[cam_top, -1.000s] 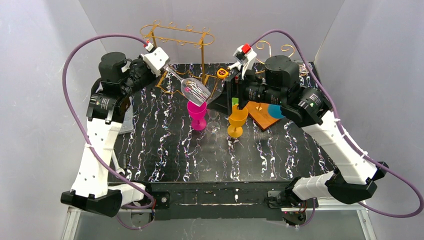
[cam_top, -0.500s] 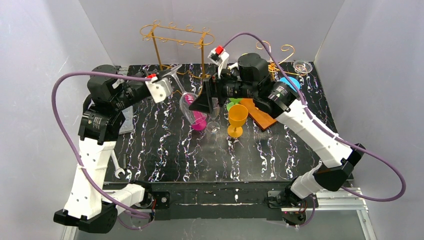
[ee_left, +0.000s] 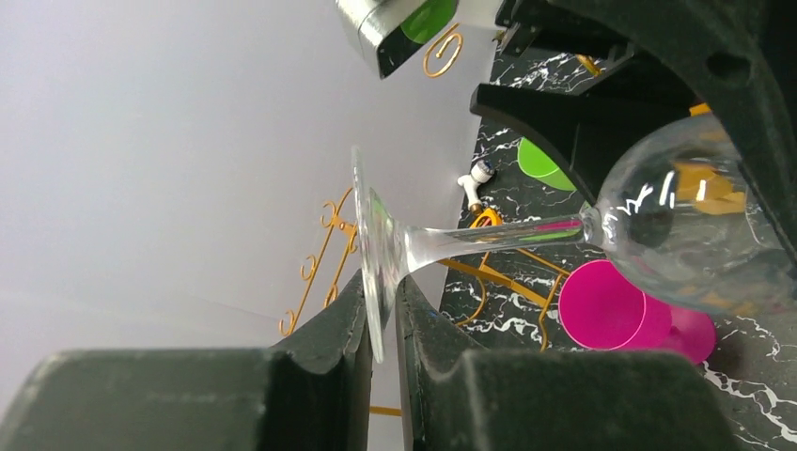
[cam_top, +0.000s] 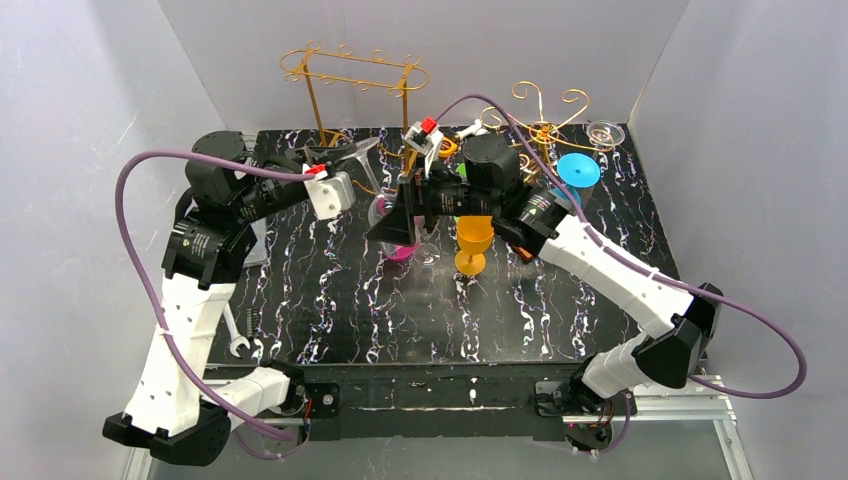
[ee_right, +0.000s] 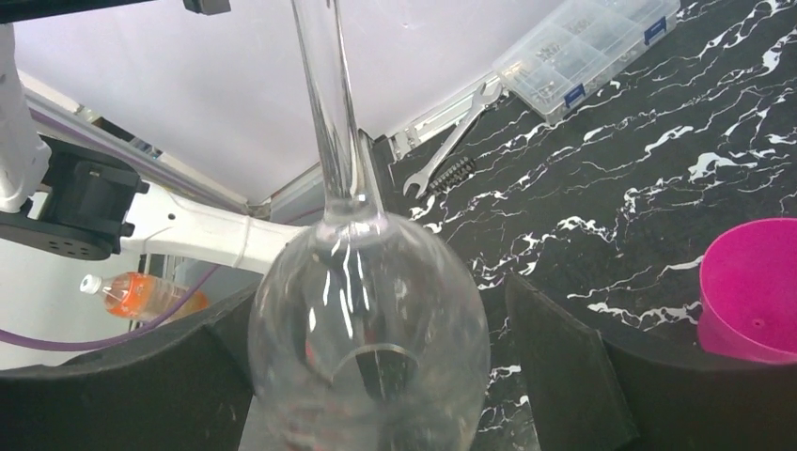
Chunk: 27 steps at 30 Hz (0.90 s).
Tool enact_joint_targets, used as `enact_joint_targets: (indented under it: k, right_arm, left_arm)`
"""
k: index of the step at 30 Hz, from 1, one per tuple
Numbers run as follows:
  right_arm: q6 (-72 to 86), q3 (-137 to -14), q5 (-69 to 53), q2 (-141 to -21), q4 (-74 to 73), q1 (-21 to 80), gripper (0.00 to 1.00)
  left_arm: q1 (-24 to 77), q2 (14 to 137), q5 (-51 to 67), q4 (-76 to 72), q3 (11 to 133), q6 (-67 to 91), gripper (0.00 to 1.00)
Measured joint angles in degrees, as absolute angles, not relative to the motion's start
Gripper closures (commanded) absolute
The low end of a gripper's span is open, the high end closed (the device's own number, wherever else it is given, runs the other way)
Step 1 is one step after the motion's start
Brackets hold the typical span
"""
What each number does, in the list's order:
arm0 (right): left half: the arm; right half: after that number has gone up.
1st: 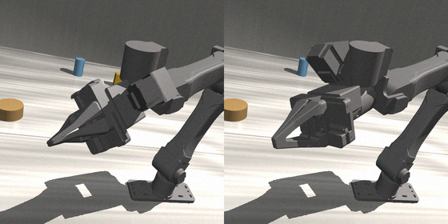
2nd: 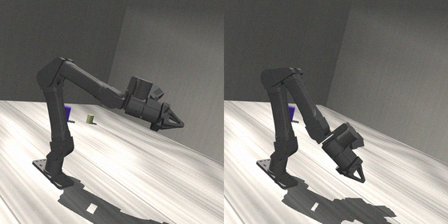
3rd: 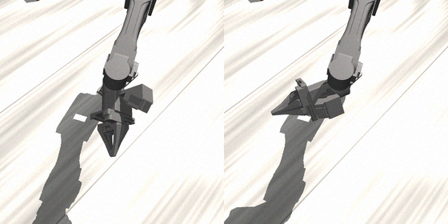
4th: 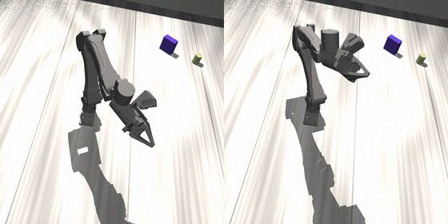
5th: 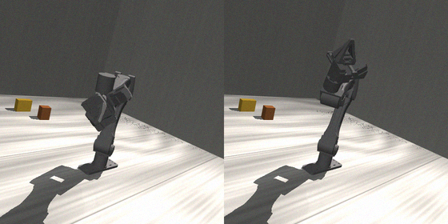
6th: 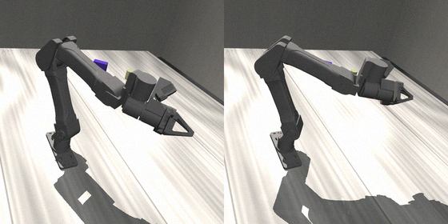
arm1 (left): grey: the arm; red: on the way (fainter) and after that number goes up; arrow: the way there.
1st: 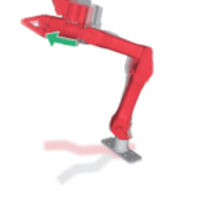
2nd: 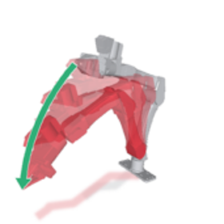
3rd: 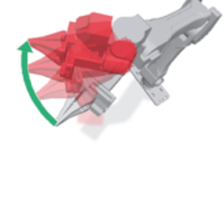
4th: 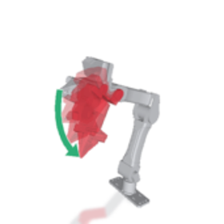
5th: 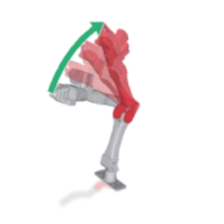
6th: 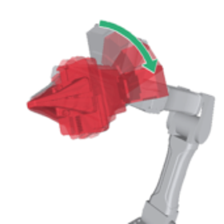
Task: Place the wine glass upside down on the wine glass rack
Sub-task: Turn the wine glass upside down at the wine rack.
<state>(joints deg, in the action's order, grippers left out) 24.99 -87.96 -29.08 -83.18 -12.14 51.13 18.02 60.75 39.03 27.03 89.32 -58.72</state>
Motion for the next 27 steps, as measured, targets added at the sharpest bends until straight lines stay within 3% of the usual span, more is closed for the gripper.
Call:
enact_joint_targets:
  k: [3, 4, 6, 7, 8, 10, 14, 16, 22, 27]
  right_arm:
    - [25.3, -86.2, -28.8, -82.7, -9.7, 51.5, 0.32]
    - [25.1, -85.6, -28.4, -82.3, -9.4, 51.6, 0.36]
    - [25.1, -84.3, -27.2, -81.0, -8.9, 51.8, 0.42]
    - [24.6, -83.7, -26.1, -80.2, -9.0, 51.9, 0.44]
    - [24.0, -83.1, -24.5, -79.4, -9.2, 51.9, 0.46]
    - [22.7, -81.0, -20.6, -77.1, -9.2, 51.8, 0.46]
    - [19.5, -75.8, -10.1, -70.6, -10.5, 51.7, 0.47]
    - [17.4, -70.5, -1.4, -65.3, -11.4, 51.7, 0.57]
    - [15.6, -51.2, 20.9, -49.9, -11.6, 50.3, 0.56]
    - [15.8, -45.9, 27.5, -45.1, -10.2, 47.9, 0.57]
  left_arm:
    - [19.4, 61.0, 38.8, 27.0, 89.3, -59.0, 1.0]
    - [19.8, 61.1, 38.5, 27.0, 89.3, -59.5, 0.86]
    - [20.7, 61.2, 38.0, 26.9, 89.3, -59.9, 0.44]
    - [21.3, 61.3, 37.9, 26.7, 89.3, -59.9, 0.28]
    - [21.6, 61.2, 38.0, 26.4, 89.3, -60.5, 0.19]
    - [22.6, 61.2, 37.8, 25.7, 89.3, -59.1, 0.1]
    - [23.5, 61.1, 36.8, 25.1, 89.3, -54.8, 0.03]
    - [23.4, 61.1, 35.6, 23.7, 89.3, -49.7, 0.02]
    - [23.4, 61.4, 33.4, 22.8, 87.5, -36.8, 0.02]
    - [23.4, 61.5, 33.5, 22.2, 84.8, -33.0, 0.02]
